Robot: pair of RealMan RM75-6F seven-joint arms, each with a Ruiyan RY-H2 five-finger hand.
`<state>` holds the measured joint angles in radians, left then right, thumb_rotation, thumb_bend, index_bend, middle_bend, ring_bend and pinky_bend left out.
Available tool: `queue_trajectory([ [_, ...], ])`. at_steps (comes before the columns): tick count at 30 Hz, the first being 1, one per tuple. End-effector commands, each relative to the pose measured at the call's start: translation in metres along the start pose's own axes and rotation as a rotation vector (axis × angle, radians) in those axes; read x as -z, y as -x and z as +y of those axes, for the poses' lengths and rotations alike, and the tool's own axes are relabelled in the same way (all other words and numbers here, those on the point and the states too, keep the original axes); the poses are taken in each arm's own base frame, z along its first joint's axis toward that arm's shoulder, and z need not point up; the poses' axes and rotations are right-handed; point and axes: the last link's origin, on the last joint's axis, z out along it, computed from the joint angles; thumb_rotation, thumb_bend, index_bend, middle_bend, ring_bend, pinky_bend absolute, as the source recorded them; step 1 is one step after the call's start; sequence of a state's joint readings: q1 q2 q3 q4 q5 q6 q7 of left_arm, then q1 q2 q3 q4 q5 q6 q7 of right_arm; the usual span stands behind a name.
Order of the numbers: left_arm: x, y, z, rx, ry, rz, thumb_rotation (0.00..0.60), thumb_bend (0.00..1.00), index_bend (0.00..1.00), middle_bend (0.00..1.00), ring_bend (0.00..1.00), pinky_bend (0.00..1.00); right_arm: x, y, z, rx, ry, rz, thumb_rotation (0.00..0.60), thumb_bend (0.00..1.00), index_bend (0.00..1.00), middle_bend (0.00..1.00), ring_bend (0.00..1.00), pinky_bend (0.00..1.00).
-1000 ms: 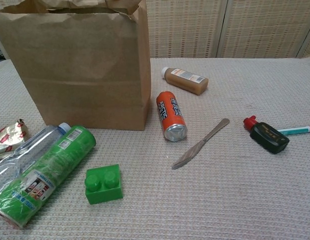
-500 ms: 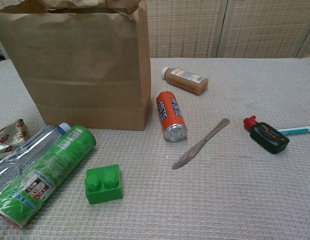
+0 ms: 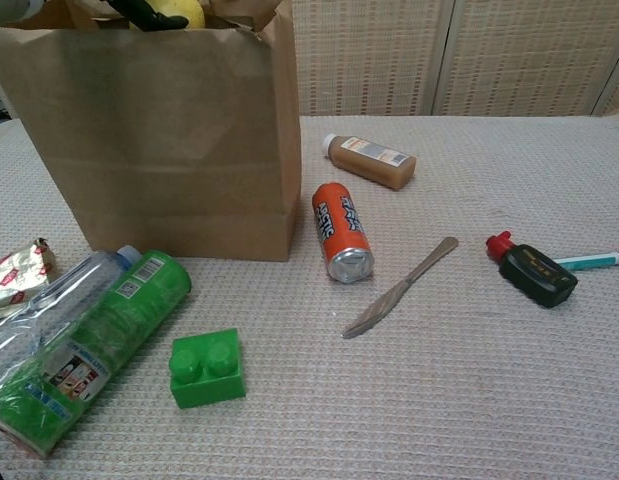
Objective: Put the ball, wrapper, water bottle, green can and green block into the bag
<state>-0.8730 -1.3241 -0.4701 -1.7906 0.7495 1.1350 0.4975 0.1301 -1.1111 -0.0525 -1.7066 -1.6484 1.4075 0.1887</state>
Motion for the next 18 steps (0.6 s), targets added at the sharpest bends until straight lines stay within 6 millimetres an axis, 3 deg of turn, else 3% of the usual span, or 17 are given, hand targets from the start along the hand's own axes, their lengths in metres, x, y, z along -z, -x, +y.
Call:
queue_trajectory([
  [1, -0.002, 0.004, 0.007, -0.002, 0.017, -0.017, 0.6, 0.4, 0.04, 0.01, 0.03, 0.25, 0.0, 0.0, 0.0, 0.0, -0.003, -0.003, 0.6, 0.02, 0.0, 0.0, 0.0, 0.0],
  [4, -0.004, 0.001, 0.01, 0.015, 0.023, 0.003, 0.6, 0.4, 0.0, 0.0, 0.0, 0.18, 0.0, 0.0, -0.001, 0.0, -0.005, -0.004, 0.6, 0.02, 0.0, 0.0, 0.0, 0.0],
  [12, 0.001, -0.009, 0.009, 0.033, 0.025, 0.024, 0.6, 0.39, 0.0, 0.0, 0.0, 0.18, 0.001, 0.001, 0.0, 0.009, -0.003, -0.007, 0.6, 0.02, 0.0, 0.0, 0.0, 0.0],
  [18, 0.018, -0.027, -0.01, 0.046, 0.0, 0.068, 0.6, 0.4, 0.0, 0.0, 0.0, 0.18, 0.001, 0.0, 0.0, 0.012, -0.001, -0.001, 0.6, 0.02, 0.0, 0.0, 0.0, 0.0],
])
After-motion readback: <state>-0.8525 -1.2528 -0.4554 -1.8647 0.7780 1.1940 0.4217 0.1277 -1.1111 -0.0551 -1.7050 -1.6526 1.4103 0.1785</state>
